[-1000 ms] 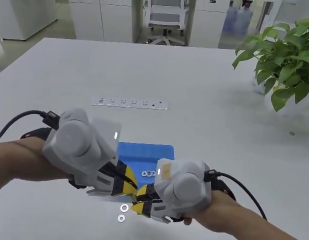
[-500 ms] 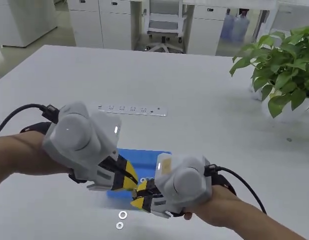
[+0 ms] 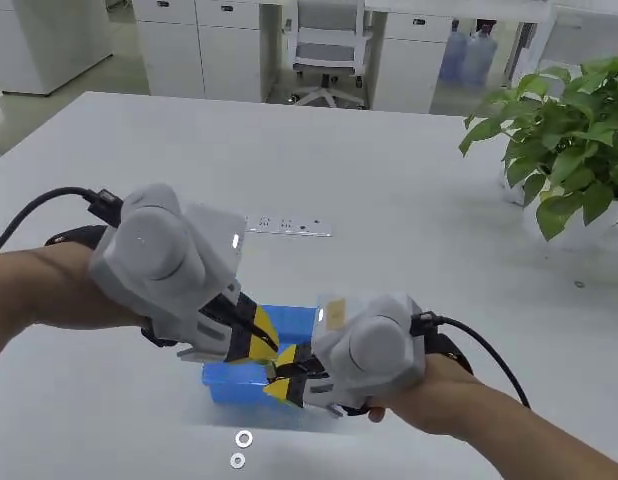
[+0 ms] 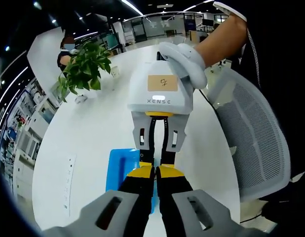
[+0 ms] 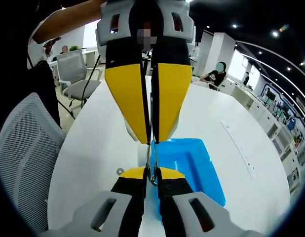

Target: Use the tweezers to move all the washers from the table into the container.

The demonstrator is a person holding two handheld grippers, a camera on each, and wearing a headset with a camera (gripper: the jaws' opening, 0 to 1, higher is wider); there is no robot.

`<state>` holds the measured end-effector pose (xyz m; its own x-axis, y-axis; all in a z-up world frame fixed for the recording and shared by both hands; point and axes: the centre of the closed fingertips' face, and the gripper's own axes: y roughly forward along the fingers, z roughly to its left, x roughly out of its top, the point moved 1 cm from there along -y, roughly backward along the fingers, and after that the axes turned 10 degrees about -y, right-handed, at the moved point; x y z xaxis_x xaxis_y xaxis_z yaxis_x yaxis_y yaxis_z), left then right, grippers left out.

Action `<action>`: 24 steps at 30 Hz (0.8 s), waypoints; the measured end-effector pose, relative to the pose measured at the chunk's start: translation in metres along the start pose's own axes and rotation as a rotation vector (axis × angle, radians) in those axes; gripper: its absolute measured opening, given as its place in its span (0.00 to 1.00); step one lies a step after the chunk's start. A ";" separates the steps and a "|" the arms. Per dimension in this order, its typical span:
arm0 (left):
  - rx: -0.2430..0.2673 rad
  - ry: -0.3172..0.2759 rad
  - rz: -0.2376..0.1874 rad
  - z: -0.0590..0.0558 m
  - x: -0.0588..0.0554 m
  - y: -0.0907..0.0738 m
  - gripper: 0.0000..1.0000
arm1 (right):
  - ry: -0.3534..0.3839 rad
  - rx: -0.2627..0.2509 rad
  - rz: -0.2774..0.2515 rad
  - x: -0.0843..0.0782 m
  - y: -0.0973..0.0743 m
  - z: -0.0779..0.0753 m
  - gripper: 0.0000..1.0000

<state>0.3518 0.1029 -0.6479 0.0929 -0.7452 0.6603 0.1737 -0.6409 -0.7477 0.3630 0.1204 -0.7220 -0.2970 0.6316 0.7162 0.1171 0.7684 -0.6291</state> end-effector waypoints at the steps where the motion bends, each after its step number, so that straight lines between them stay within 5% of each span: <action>1: 0.002 0.001 -0.001 0.001 0.000 0.000 0.05 | 0.000 -0.001 0.001 0.000 0.000 -0.001 0.09; 24: 0.013 -0.010 0.008 0.035 -0.015 0.011 0.05 | 0.028 0.020 0.003 -0.015 0.023 -0.029 0.10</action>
<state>0.3865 0.1136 -0.6634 0.1043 -0.7485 0.6549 0.1857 -0.6323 -0.7522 0.3979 0.1315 -0.7382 -0.2696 0.6365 0.7226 0.0991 0.7648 -0.6367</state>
